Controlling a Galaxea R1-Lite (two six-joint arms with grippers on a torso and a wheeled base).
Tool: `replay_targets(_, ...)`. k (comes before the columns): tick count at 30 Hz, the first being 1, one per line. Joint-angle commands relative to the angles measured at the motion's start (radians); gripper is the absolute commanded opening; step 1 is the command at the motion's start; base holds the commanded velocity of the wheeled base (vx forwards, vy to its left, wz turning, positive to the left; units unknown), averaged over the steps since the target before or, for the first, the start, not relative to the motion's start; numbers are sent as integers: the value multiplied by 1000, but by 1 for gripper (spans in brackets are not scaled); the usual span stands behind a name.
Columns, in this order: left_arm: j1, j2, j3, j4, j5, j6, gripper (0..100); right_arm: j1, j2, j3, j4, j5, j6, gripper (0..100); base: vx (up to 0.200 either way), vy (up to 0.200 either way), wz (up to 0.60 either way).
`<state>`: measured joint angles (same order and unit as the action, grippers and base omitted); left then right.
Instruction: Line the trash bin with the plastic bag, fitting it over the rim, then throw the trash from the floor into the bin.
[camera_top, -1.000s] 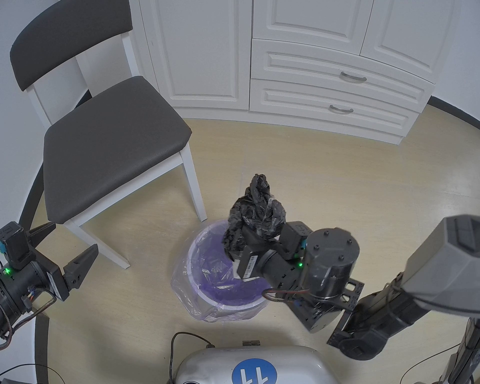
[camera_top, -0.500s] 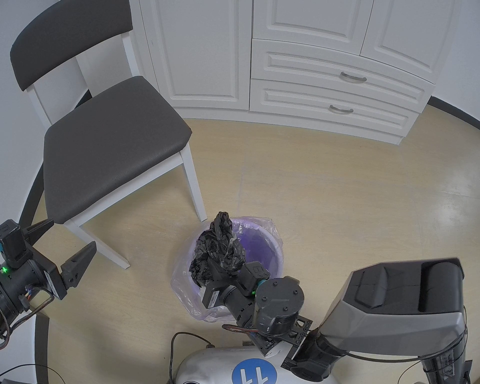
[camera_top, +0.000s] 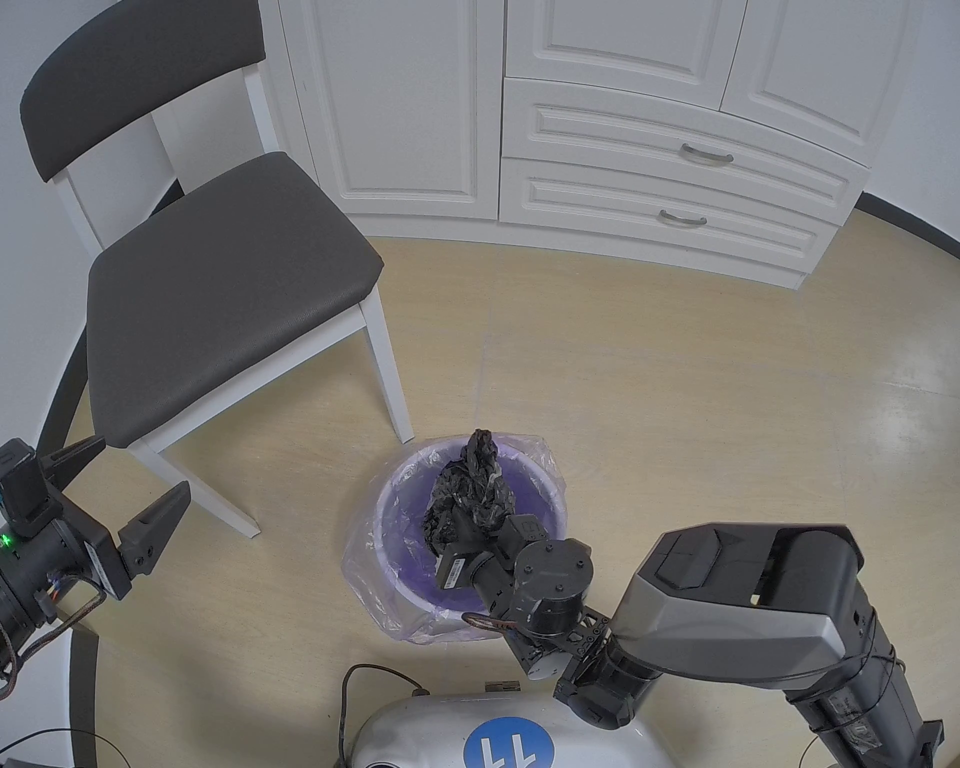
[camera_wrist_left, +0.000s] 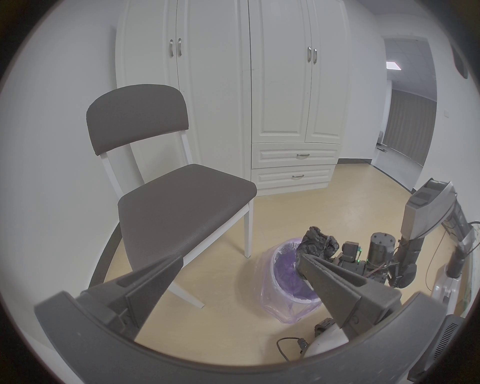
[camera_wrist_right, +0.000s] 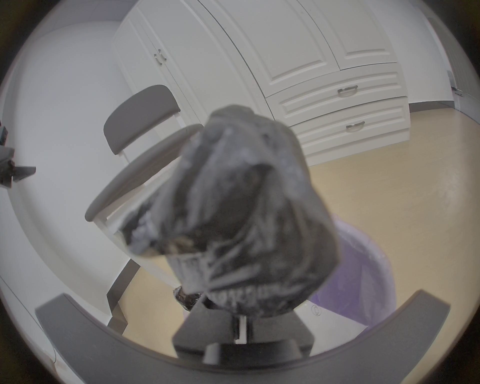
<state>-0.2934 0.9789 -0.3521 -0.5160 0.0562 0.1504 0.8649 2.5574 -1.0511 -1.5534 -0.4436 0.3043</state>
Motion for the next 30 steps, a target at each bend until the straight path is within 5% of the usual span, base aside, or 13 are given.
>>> replay_targets(1,0,6,-1,1,1,0,100,-17,86,-44,-17,0,1,0,0,0,0)
replay_targets(30,-1,9,2,1,-1,0,100,-41,237,-214,-17,-30,-7,0,0,0,0)
